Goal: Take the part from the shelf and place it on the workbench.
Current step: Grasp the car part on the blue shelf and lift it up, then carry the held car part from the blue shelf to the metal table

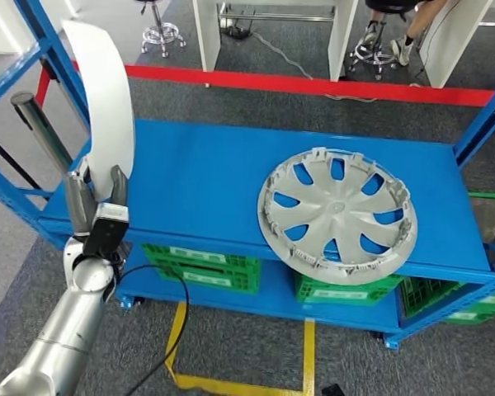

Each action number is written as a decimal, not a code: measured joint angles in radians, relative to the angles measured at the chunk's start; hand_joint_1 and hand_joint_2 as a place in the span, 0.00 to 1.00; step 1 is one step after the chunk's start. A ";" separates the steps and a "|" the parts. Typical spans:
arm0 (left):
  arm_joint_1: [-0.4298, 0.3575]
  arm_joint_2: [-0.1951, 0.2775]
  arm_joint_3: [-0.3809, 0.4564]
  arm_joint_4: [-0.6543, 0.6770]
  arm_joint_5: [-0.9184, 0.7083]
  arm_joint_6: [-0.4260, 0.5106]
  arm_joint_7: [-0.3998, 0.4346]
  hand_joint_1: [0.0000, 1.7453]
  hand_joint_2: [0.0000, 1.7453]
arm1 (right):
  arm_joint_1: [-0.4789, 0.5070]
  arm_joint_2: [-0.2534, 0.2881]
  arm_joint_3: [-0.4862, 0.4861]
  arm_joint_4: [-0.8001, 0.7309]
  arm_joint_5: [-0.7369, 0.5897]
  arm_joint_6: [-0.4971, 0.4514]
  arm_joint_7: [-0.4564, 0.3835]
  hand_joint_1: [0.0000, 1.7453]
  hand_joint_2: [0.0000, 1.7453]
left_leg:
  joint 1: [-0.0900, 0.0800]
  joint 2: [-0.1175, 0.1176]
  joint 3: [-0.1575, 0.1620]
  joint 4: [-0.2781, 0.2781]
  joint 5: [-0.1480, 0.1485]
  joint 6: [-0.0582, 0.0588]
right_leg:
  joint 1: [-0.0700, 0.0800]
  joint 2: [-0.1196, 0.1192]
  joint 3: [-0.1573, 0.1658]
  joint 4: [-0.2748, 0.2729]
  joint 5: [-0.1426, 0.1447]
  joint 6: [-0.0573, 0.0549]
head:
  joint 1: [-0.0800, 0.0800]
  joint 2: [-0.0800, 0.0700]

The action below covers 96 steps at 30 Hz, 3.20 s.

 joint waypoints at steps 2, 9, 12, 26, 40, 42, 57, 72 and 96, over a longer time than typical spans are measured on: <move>0.000 0.000 0.000 0.000 0.001 0.000 -0.002 1.00 1.00 | 0.001 -0.001 -0.001 0.000 0.000 0.000 0.000 0.00 0.00 | 0.003 -0.010 -0.008 0.009 -0.006 -0.010 | -0.002 0.007 -0.011 0.000 0.001 -0.019 | -0.003 0.000; 0.003 0.003 0.003 0.004 0.013 -0.001 -0.009 1.00 1.00 | -0.004 -0.001 -0.007 0.000 0.000 -0.001 0.000 0.00 0.00 | 0.001 -0.075 -0.072 0.271 -0.174 -0.008 | 0.016 0.027 -0.068 0.000 0.045 -0.063 | -0.008 0.000; 0.001 0.003 0.003 0.006 0.017 -0.002 -0.012 1.00 1.00 | -0.004 0.000 -0.010 0.000 -0.001 -0.004 0.000 0.00 0.00 | -0.015 -0.082 0.040 0.099 -0.100 0.032 | 0.029 0.036 -0.089 0.000 0.066 -0.064 | -0.006 0.000; 0.011 -0.002 0.009 0.006 0.029 -0.006 -0.026 1.00 1.00 | -0.003 0.000 -0.023 0.000 -0.001 -0.009 0.002 0.00 0.00 | -0.013 -0.064 -0.036 -0.040 0.048 0.029 | 0.006 0.018 -0.096 0.201 -0.008 0.000 | -0.008 0.000; 0.034 0.010 0.025 -0.003 0.029 -0.004 -0.028 1.00 1.00 | -0.007 -0.001 -0.046 0.000 -0.032 -0.007 0.000 0.00 0.00 | -0.006 -0.074 -0.102 0.271 -0.103 -0.018 | 0.015 0.013 -0.037 -0.026 0.034 -0.062 | -0.012 0.000; 0.041 0.014 0.031 -0.011 0.029 -0.003 -0.028 1.00 1.00 | -0.008 -0.002 -0.057 0.000 -0.046 -0.004 0.000 0.00 0.00 | -0.009 -0.078 -0.019 0.173 -0.057 -0.003 | 0.019 0.015 -0.062 -0.024 0.053 -0.060 | -0.012 0.000; 0.115 0.030 0.079 -0.066 0.033 -0.002 -0.024 1.00 1.00 | -0.002 -0.012 -0.154 0.002 -0.121 0.022 -0.022 0.00 0.00 | -0.024 -0.071 -0.030 -0.041 0.039 0.040 | 0.014 0.018 -0.071 0.189 -0.017 -0.015 | -0.006 0.000; 0.169 0.050 0.118 -0.143 0.027 0.007 -0.024 1.00 1.00 | -0.022 -0.016 -0.172 0.001 -0.111 0.022 -0.023 0.00 0.00 | 0.001 -0.078 -0.064 0.212 -0.049 -0.026 | 0.010 0.011 -0.021 -0.040 0.026 -0.053 | -0.018 0.000; 0.242 0.058 0.122 -0.233 -0.015 -0.027 -0.003 1.00 1.00 | -0.103 -0.033 -0.173 -0.026 -0.020 0.040 -0.075 0.00 0.00 | -0.027 -0.079 -0.100 0.027 0.009 0.006 | 0.028 0.010 0.070 -0.084 -0.003 -0.069 | -0.011 0.000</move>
